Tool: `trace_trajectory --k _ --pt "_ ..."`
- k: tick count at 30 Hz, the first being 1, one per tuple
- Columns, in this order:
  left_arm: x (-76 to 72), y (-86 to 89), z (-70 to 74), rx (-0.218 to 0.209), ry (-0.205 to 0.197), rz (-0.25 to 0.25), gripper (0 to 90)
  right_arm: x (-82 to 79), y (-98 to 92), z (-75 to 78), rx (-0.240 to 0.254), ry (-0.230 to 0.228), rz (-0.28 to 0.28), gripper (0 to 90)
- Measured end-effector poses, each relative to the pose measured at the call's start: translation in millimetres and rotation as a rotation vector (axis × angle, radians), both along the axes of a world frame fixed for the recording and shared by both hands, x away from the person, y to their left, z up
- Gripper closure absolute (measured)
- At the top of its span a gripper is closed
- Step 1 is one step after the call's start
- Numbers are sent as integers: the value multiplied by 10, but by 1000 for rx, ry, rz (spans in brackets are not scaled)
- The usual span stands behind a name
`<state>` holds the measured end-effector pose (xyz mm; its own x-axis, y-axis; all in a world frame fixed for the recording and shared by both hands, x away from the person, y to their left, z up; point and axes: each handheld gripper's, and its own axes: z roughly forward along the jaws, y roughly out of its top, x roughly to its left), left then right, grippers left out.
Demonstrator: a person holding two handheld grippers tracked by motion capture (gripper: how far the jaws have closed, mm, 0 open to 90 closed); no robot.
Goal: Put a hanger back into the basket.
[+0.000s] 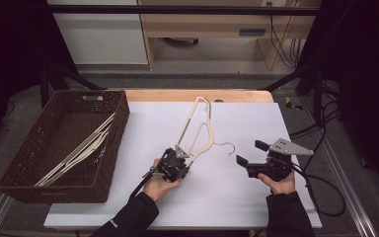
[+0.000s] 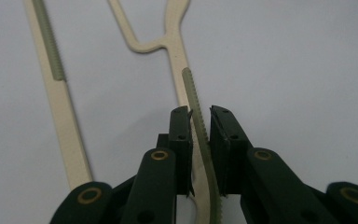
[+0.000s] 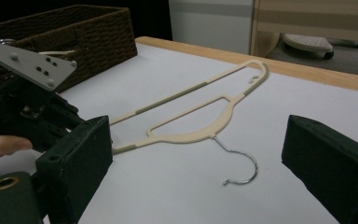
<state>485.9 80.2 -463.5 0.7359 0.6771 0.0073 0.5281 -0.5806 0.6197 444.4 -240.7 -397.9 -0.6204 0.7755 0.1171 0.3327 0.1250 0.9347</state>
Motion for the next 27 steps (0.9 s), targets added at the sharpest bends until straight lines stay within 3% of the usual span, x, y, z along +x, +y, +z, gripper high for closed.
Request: trace_trajectory --k 7,13,18,22,24,27 --pt "15 151 -4 -23 21 -12 790 142 109 -130 -43 30 21 124" --pt "-10 162 -33 -35 -3 -8 787 397 246 -282 -75 65 48 174" --pt "-12 155 -29 -15 -17 -32 785 611 344 -355 -78 78 54 220" --pt "7 186 -28 -12 -3 -53 784 788 408 -436 -96 92 46 263" --pt "13 198 -25 -13 4 -56 784 874 450 -504 -98 120 40 291" --pt "4 188 -30 -5 -1 -55 781 979 496 -630 -138 145 35 354"
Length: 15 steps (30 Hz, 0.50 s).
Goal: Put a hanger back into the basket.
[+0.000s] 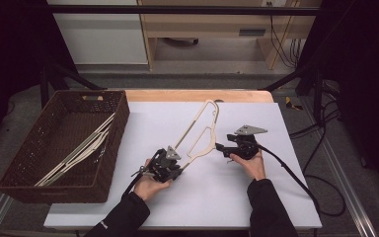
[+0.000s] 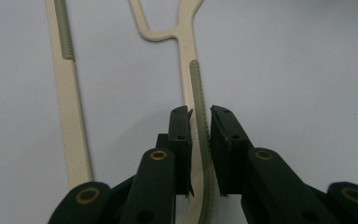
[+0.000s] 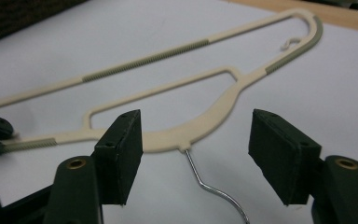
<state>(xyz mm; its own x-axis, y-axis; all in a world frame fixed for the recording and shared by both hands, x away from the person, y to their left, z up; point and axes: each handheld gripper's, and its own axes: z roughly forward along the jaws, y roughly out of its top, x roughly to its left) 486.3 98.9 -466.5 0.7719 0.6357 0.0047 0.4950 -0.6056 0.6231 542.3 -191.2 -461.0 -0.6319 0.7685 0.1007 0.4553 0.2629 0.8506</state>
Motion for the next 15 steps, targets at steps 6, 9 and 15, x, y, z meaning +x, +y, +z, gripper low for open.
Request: trace_trajectory --k 6,9,15 --pt "-17 -18 -4 11 -11 9 779 71 56 -133 -63 41 25 525" --pt "-13 -18 -1 6 -5 15 778 97 72 -168 -88 55 31 600" --pt "-10 -14 1 8 -2 12 778 130 88 -244 -145 80 69 721"
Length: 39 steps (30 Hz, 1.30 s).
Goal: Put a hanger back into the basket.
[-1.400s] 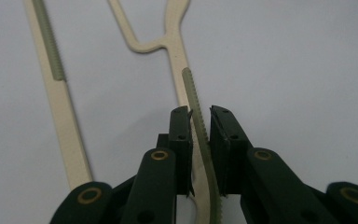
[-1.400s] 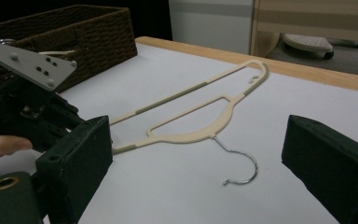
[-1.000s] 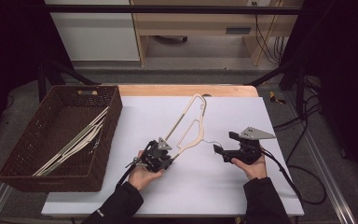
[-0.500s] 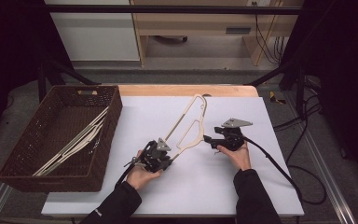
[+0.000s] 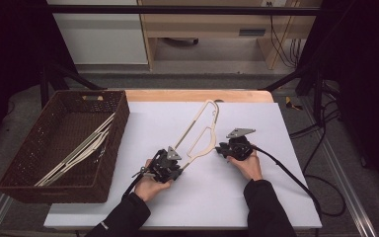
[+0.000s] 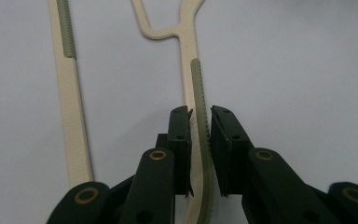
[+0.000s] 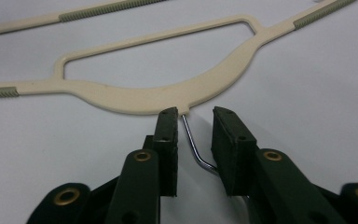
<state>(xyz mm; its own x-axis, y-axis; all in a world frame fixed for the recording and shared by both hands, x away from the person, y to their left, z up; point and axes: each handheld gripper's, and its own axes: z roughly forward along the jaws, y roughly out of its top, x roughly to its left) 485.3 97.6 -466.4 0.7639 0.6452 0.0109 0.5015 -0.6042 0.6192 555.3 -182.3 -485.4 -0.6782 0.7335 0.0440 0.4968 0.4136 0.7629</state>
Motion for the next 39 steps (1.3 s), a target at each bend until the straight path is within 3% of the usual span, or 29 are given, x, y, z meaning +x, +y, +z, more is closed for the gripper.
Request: trace_trajectory --k 5,14,17,22,27,34,39 --pt "3 3 1 -4 4 1 778 -11 5 2 -17 -7 24 842" --pt "7 9 2 -12 2 4 762 20 -15 6 -23 -7 68 886" --pt "11 23 23 -16 -8 7 720 24 -21 17 -18 5 74 891" --pt "33 24 63 -62 -38 37 627 6 -36 69 -9 -2 92 893" --pt "93 -14 80 -42 -62 40 506 -45 -45 191 6 -7 92 894" --pt "158 -308 193 -28 -160 1 406 -108 7 336 1 15 85 895" --pt "254 -569 243 0 -197 -28 363 -148 12 425 1 25 67 895"
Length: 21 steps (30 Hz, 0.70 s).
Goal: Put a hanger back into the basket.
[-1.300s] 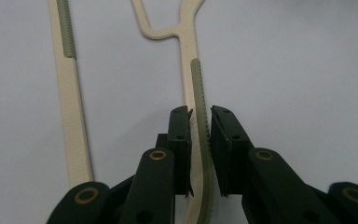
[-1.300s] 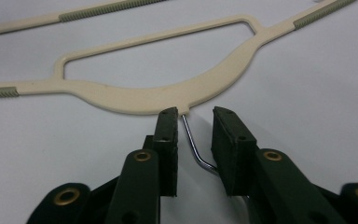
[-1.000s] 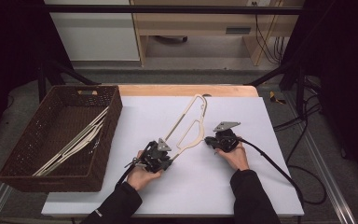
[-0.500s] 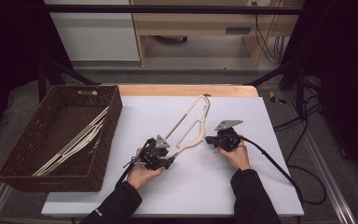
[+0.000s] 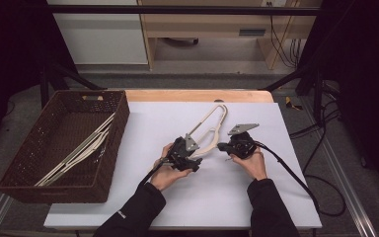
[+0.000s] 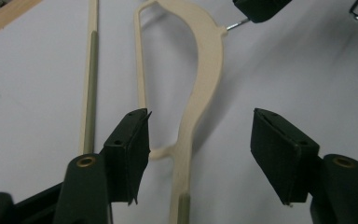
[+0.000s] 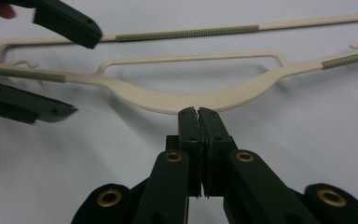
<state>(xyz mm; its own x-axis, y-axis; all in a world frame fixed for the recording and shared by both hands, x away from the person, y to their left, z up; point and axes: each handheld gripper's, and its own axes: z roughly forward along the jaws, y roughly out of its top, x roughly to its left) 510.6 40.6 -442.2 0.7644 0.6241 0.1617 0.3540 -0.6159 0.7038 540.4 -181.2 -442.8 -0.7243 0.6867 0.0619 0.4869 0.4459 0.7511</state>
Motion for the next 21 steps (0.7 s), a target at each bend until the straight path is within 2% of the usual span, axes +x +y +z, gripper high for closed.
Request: trace_trajectory --k 3,7,9,11,12,14,18,20,21 --pt "103 -121 -4 27 8 -27 339 -21 1 49 6 -8 4 895" --pt "171 -250 -79 32 10 -41 333 -47 23 98 4 -17 8 895" --pt "192 -303 -121 69 2 -40 359 -56 26 122 7 -20 18 895" --pt "215 -333 -167 88 4 -28 415 -72 37 149 1 -27 16 895" --pt "225 -334 -173 112 10 -21 460 -80 42 162 -1 -33 19 895" --pt "228 -337 -190 110 13 -12 549 -94 54 183 -2 -36 22 894" --pt "225 -318 -163 145 2 0 686 -102 67 194 -7 -37 20 894" --pt "227 -300 -149 144 0 -3 695 -111 69 203 7 -31 17 890" --pt "219 -297 -143 147 -9 -3 702 -114 65 212 9 -43 24 886"
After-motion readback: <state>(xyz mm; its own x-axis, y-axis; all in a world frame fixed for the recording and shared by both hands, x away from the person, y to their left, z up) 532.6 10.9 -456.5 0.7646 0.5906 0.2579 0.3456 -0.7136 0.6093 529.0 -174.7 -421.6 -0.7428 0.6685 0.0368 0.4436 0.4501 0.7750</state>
